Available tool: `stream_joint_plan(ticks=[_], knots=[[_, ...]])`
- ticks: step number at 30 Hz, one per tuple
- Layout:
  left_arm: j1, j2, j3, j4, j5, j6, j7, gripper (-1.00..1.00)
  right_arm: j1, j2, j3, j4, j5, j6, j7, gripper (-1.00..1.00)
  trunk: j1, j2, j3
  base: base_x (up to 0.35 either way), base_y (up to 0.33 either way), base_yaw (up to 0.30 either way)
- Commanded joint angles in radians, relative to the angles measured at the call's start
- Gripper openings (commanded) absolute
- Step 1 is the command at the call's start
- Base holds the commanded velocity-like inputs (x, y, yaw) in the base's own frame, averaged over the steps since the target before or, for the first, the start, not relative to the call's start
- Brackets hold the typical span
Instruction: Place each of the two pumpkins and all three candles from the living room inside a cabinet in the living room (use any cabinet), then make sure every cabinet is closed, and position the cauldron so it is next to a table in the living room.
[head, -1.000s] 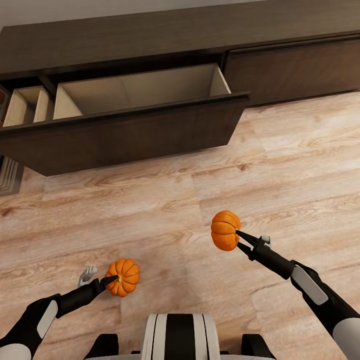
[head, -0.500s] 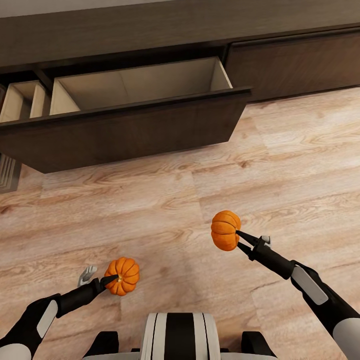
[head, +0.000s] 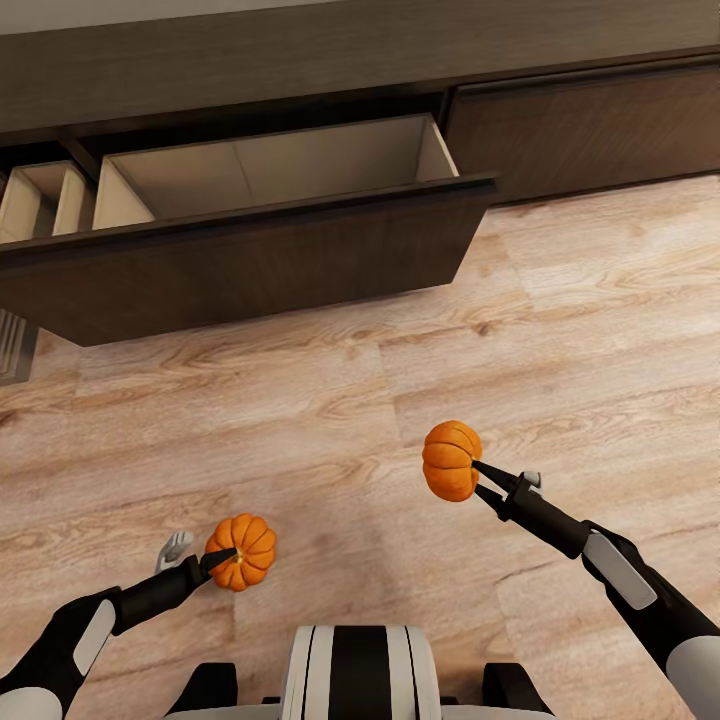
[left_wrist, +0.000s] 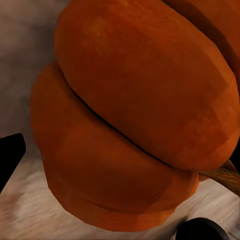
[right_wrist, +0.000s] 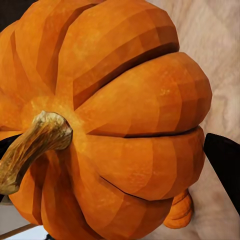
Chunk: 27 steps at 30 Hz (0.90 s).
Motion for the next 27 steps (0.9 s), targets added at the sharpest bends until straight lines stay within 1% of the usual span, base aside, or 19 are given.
stream_joint_plan(ticks=[1,8,9,27], knots=[[0.000,-0.001,0.003,0.001,-0.013,-0.005,0.001,1.00,-0.001,-0.001,0.004,0.000,-0.010,0.007,0.000,-1.00,0.000,0.000,0.000,0.000,-0.010,0.000],[0.000,-0.001,0.003,0.000,-0.014,-0.005,0.001,1.00,-0.001,-0.001,0.004,0.000,-0.010,0.006,0.000,-1.00,0.000,0.000,0.000,0.000,-0.002,0.000],[0.000,-0.001,0.003,0.000,-0.014,-0.005,0.001,-1.00,-0.001,-0.001,0.004,0.000,-0.010,0.006,0.000,-1.00,0.000,0.000,0.000,0.000,0.000,0.000],[0.000,-0.001,0.009,-0.007,-0.012,-0.006,0.000,-1.00,-0.001,0.000,0.005,0.001,-0.010,0.006,0.000,-1.00,0.000,0.000,0.000,0.000,0.000,0.000]])
